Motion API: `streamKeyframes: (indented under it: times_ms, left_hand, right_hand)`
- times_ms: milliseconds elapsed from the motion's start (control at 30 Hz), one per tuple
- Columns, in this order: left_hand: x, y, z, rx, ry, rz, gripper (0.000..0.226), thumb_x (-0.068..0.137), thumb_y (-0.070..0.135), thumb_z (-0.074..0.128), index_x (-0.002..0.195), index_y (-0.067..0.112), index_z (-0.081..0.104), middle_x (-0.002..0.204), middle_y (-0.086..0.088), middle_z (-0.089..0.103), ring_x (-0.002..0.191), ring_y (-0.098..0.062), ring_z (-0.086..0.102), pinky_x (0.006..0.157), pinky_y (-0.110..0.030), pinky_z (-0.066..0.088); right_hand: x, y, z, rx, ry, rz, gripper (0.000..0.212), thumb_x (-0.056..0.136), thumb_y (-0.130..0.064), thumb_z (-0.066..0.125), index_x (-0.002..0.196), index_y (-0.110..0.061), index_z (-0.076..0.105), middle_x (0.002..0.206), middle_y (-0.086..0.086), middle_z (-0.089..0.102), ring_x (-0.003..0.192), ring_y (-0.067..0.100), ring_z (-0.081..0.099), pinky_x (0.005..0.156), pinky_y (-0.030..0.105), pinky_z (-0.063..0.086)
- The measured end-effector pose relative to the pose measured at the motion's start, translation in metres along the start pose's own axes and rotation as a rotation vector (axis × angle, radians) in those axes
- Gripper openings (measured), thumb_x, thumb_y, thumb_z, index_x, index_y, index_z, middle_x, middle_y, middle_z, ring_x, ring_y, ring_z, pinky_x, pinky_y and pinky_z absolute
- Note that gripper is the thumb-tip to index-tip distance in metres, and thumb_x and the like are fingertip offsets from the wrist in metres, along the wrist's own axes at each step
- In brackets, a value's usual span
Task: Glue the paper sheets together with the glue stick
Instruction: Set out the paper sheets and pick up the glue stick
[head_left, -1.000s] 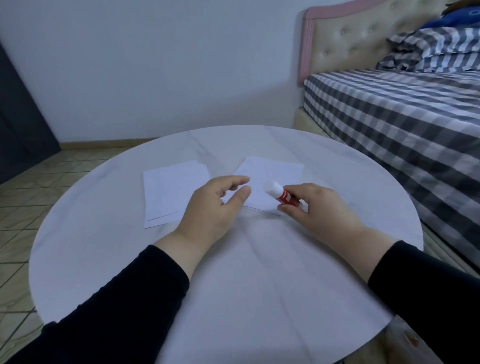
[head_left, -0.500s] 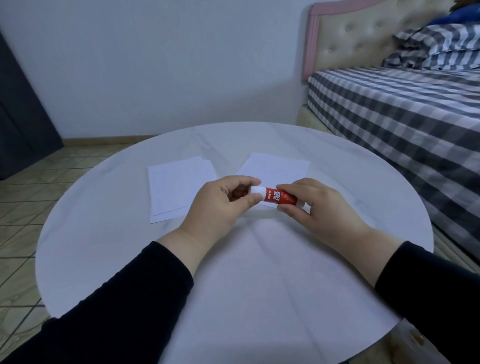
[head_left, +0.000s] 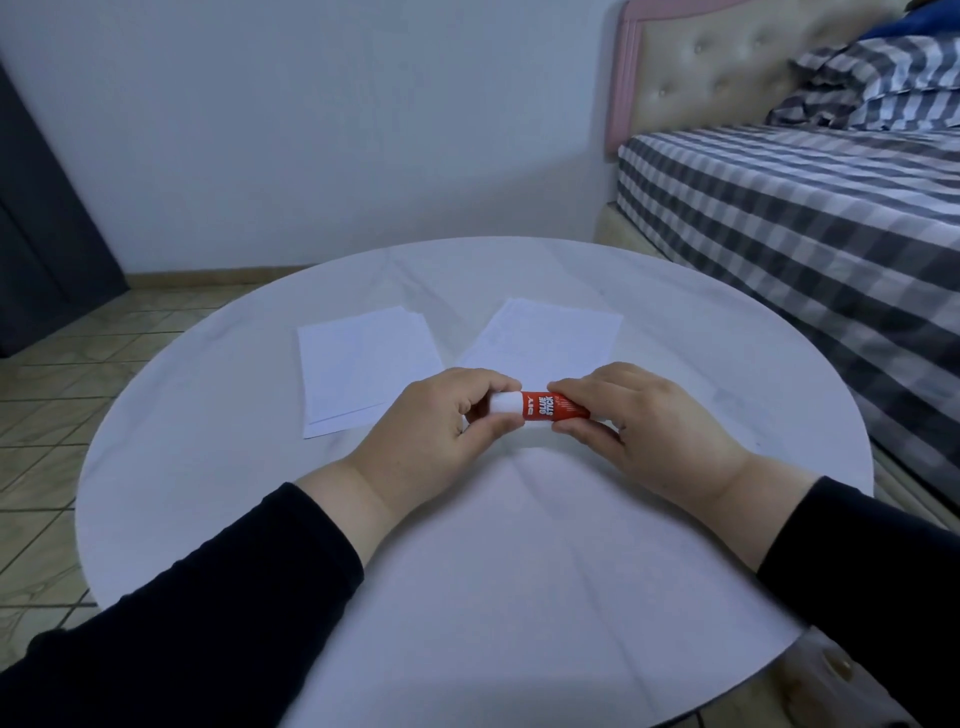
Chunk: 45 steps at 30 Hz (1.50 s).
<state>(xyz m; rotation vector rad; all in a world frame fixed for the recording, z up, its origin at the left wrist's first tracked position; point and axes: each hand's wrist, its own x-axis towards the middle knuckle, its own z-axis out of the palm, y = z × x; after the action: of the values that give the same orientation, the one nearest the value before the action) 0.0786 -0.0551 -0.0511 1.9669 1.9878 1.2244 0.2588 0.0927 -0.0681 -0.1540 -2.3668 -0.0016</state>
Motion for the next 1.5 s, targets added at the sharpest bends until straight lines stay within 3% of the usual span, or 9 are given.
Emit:
streamKeyframes:
  times_ms: [167,333,533,633,767,867,967,1167,1500]
  left_hand:
    - [0.000,0.005,-0.002,-0.133,-0.034,-0.157,0.012,0.090,0.029,0.067,0.100,0.024,0.071,0.069,0.013,0.060,0.063,-0.002,0.052,0.062,-0.012,0.039]
    - [0.005,0.007,-0.003,-0.348,-0.060,-0.330,0.011,0.090,0.027,0.066,0.096,0.020,0.073,0.075,0.001,0.069,0.063,-0.012,0.060,0.071,-0.026,0.050]
    - [-0.001,0.008,-0.005,-0.362,0.057,-0.164,0.029,0.081,0.015,0.077,0.105,0.029,0.072,0.097,0.007,0.073,0.090,-0.010,0.068,0.082,-0.020,0.049]
    - [-0.003,0.009,-0.005,-0.308,0.064,-0.146,0.024,0.083,0.015,0.076,0.102,0.028,0.071,0.088,0.009,0.072,0.082,-0.007,0.065,0.076,-0.013,0.045]
    - [0.000,0.009,-0.005,-0.301,0.040,-0.167,0.011,0.088,0.020,0.071,0.098,0.022,0.072,0.075,-0.010,0.062,0.064,-0.020,0.057,0.064,-0.028,0.048]
    - [0.004,0.013,-0.004,-0.380,0.036,-0.289,0.010,0.090,0.020,0.067,0.094,0.012,0.072,0.067,-0.006,0.064,0.055,-0.012,0.058,0.058,-0.021,0.048]
    - [0.006,0.012,-0.003,-0.435,0.014,-0.337,0.011,0.092,0.020,0.064,0.094,0.011,0.071,0.069,0.000,0.066,0.060,-0.013,0.061,0.063,-0.020,0.050]
    - [-0.003,0.006,-0.004,-0.249,0.041,-0.122,0.026,0.083,0.017,0.076,0.106,0.027,0.071,0.098,0.009,0.072,0.089,-0.007,0.067,0.088,-0.023,0.051]
    - [-0.006,-0.002,-0.002,-0.047,-0.061,-0.057,0.011,0.092,0.029,0.063,0.099,0.027,0.071,0.074,0.001,0.063,0.070,-0.010,0.053,0.068,-0.025,0.040]
  right_hand:
    - [0.001,-0.002,0.002,-0.004,0.019,-0.046,0.033,0.092,-0.032,0.055,0.105,-0.006,0.069,0.080,0.003,0.068,0.072,0.025,0.062,0.071,0.030,0.046]
    - [0.003,-0.001,0.005,-0.084,0.087,-0.121,0.033,0.091,-0.027,0.057,0.104,0.000,0.070,0.089,0.008,0.071,0.079,0.028,0.066,0.078,0.032,0.049]
    - [0.003,-0.001,0.002,0.045,0.066,0.029,0.035,0.090,-0.034,0.056,0.109,-0.009,0.070,0.081,0.002,0.068,0.073,0.021,0.061,0.071,0.017,0.041]
    - [0.002,-0.001,0.002,0.051,0.059,0.018,0.034,0.090,-0.035,0.056,0.108,-0.010,0.070,0.081,0.003,0.068,0.073,0.022,0.062,0.071,0.022,0.044]
    - [0.003,-0.001,0.004,-0.041,0.144,-0.059,0.033,0.089,-0.029,0.059,0.105,-0.002,0.071,0.087,0.008,0.072,0.076,0.029,0.067,0.075,0.032,0.048]
    - [0.004,-0.001,0.005,-0.137,0.198,-0.131,0.032,0.090,-0.023,0.061,0.105,0.002,0.071,0.090,0.010,0.073,0.078,0.030,0.068,0.081,0.034,0.050]
    - [0.004,0.000,0.007,-0.169,0.202,-0.140,0.032,0.090,-0.023,0.060,0.104,0.003,0.071,0.089,0.010,0.072,0.077,0.030,0.068,0.082,0.033,0.049]
    - [0.002,-0.002,0.006,-0.042,0.139,-0.057,0.034,0.090,-0.030,0.057,0.107,-0.003,0.071,0.090,0.006,0.073,0.078,0.027,0.067,0.077,0.030,0.049]
    - [-0.001,-0.002,0.009,-0.032,0.034,-0.067,0.033,0.090,-0.033,0.055,0.104,-0.007,0.071,0.081,0.003,0.070,0.071,0.024,0.063,0.069,0.028,0.046]
